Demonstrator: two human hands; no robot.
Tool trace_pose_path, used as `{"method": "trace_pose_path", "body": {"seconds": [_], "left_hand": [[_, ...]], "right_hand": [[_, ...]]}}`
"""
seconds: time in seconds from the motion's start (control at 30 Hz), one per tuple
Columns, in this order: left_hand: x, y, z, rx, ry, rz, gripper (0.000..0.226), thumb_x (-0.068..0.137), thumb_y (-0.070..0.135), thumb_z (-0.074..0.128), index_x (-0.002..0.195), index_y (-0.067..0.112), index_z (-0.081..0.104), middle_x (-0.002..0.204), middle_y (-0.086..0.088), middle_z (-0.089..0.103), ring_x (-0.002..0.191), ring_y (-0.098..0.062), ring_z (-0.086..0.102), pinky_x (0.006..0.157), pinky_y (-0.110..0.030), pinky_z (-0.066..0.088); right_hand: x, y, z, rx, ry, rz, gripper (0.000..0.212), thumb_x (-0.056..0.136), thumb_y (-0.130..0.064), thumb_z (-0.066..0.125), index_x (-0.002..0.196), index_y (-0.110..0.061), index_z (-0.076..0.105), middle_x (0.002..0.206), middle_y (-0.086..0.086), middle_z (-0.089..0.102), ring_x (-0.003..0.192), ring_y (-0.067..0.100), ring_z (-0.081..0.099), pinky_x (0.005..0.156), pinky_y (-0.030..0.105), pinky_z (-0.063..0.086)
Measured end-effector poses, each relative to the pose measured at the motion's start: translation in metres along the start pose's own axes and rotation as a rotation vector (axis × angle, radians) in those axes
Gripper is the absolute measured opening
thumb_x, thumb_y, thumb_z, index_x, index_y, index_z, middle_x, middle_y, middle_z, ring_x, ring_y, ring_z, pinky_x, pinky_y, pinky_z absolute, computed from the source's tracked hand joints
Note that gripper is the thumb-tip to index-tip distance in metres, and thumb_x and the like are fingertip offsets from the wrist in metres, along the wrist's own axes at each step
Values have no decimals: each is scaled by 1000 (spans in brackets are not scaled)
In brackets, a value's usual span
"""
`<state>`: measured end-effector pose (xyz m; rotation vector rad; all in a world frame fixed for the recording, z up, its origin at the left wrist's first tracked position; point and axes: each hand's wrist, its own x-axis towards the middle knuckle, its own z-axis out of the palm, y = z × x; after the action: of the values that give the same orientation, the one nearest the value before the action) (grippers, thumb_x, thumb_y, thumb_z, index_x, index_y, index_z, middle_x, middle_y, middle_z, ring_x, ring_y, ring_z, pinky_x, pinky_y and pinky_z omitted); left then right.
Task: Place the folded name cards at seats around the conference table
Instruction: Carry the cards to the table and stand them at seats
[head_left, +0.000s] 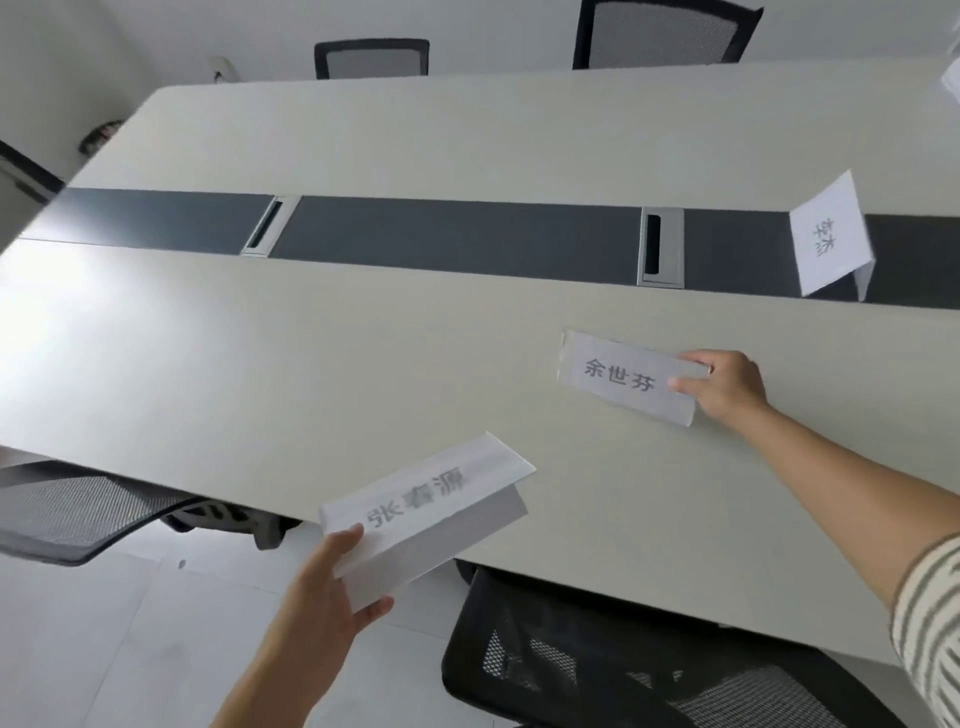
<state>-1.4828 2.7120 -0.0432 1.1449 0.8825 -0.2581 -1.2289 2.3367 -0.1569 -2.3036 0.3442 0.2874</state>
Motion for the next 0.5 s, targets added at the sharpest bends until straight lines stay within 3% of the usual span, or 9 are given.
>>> {"method": "trace_pose_path", "body": {"seconds": [0.2, 0.3, 0.4, 0.5], "left_hand": [[17, 8, 4, 4, 32, -23, 42, 74, 34, 62, 114, 20, 62, 108, -5, 65, 91, -22, 56, 71, -36, 45], [26, 9, 13, 26, 41, -46, 55, 68, 36, 63, 120, 18, 60, 110, -6, 66, 91, -23, 56, 69, -36, 45], [34, 9, 21, 49, 41, -64, 60, 63, 36, 68, 119, 17, 61, 109, -7, 67, 90, -24, 57, 68, -36, 46], [41, 12, 30, 61, 43, -85, 65, 53, 38, 73, 114, 16, 62, 104, -7, 67, 87, -23, 58, 67, -37, 47]], "right_hand": [[69, -6, -3, -450, 38, -120, 35, 83, -21, 67, 119, -18, 66, 118, 16, 68, 109, 37, 59, 95, 42, 39], [92, -5, -1, -574, 124, -224, 41, 84, -10, 61, 125, -14, 59, 124, 18, 62, 116, 37, 51, 98, 46, 36], [89, -9, 9, -747, 186, -273, 71, 78, -1, 59, 142, -21, 35, 150, 16, 34, 138, 35, 26, 103, 49, 24], [80, -15, 29, -823, 143, -267, 83, 80, -6, 54, 150, -27, 14, 160, 12, 9, 146, 32, 7, 104, 48, 23]]}}
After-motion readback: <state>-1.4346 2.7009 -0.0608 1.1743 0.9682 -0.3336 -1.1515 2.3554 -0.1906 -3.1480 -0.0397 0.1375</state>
